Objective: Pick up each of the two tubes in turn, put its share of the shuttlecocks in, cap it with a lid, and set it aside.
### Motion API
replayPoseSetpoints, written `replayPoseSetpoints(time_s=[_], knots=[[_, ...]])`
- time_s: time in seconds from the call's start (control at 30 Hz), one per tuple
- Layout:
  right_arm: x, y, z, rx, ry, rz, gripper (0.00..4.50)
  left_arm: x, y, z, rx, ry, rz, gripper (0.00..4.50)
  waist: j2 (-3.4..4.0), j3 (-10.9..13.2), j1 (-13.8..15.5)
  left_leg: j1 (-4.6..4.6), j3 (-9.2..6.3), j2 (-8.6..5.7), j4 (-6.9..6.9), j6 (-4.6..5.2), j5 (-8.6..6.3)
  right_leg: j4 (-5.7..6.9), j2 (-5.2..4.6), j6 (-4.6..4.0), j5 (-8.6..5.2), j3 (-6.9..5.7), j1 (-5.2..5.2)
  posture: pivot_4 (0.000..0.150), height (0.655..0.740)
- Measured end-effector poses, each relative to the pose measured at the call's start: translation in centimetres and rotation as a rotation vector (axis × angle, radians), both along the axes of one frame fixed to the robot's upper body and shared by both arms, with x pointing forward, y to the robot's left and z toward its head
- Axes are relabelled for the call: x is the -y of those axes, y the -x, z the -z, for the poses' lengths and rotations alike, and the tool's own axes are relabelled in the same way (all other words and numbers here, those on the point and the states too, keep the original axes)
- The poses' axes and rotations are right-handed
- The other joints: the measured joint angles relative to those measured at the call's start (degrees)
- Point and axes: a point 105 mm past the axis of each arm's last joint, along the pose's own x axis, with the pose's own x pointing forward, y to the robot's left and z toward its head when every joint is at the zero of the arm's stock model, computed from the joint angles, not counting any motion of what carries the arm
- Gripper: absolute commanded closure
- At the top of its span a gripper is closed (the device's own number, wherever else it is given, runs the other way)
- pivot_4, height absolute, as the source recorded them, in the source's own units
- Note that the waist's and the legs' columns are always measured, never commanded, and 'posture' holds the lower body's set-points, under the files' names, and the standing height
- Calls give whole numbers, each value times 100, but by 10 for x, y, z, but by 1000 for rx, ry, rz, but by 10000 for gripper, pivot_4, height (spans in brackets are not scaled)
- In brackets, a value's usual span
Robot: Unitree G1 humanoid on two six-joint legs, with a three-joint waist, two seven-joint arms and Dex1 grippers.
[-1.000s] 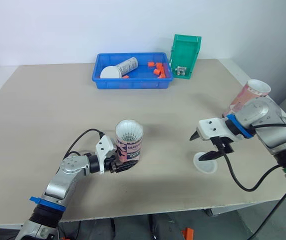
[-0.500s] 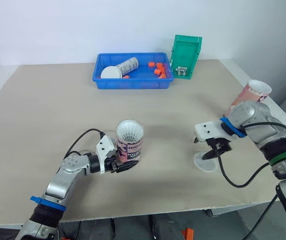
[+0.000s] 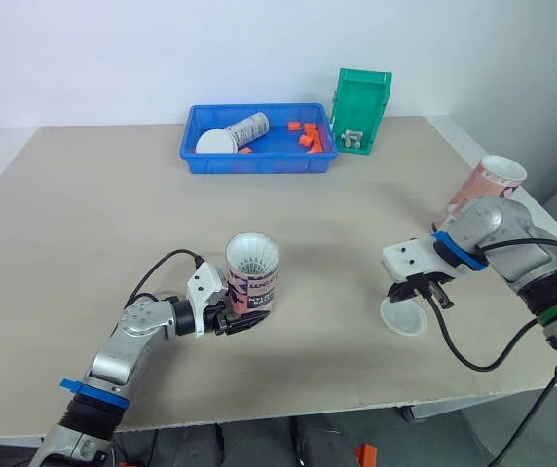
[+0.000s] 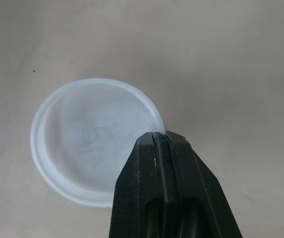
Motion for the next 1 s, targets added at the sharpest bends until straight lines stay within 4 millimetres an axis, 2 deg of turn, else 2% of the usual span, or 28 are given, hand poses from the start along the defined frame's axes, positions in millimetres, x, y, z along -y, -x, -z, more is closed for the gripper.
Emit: replayPoseSetpoints(time_s=[0.13,0.27,0.33,0.4,0.57,0.63,0.73,0.83,1.0], knots=[[-8,0,-7,1,-63,16,44119,0,-1,0,-1,-1,1,11794,1,1,-1,3,-1,-1,0,0,0,0,0,0,0,0,0,1500,7037],[-44,-2,-54,61,-264,-19,44119,-1,-2,0,-13,1,12,11794,28,11,-7,5,-6,-6,0,1,1,0,0,0,0,3,-2,1500,7037],[-74,3,-92,122,-370,-117,44119,0,-2,1,-31,-1,27,11794,28,11,-12,9,-21,-6,-1,-4,-2,-1,4,0,0,-4,0,1500,7037],[-94,10,-110,148,-409,-197,44119,0,-3,1,-42,-5,41,11794,28,10,-8,15,-30,-6,-2,-10,-6,-8,4,0,0,-10,-6,1500,7037],[-127,14,-132,195,-447,-331,44119,2,-6,1,-69,8,61,11794,31,9,-7,7,-28,-14,-10,-9,-8,-15,-3,0,-1,-8,6,1500,7037],[-150,18,-151,242,-457,-424,44119,3,-8,2,-76,13,66,11794,39,5,-5,7,-33,-13,-22,-5,-5,-14,2,0,0,-11,5,1500,7037],[-167,22,-159,274,-443,-508,44119,4,-9,3,-78,9,83,11794,40,2,10,14,-54,-13,-25,-6,-6,-15,2,0,-1,-29,2,1500,7037],[-186,16,-154,275,-413,-562,44119,5,-10,3,-65,-11,99,11794,43,0,8,18,-53,-14,-23,-7,-7,-15,-1,0,-1,-28,12,1500,7037],[-198,13,-155,318,-349,-636,44119,7,-10,4,-41,-47,127,11794,39,-3,14,11,-58,-16,-23,-6,-6,-15,-2,-1,-2,-30,15,1500,7037]])
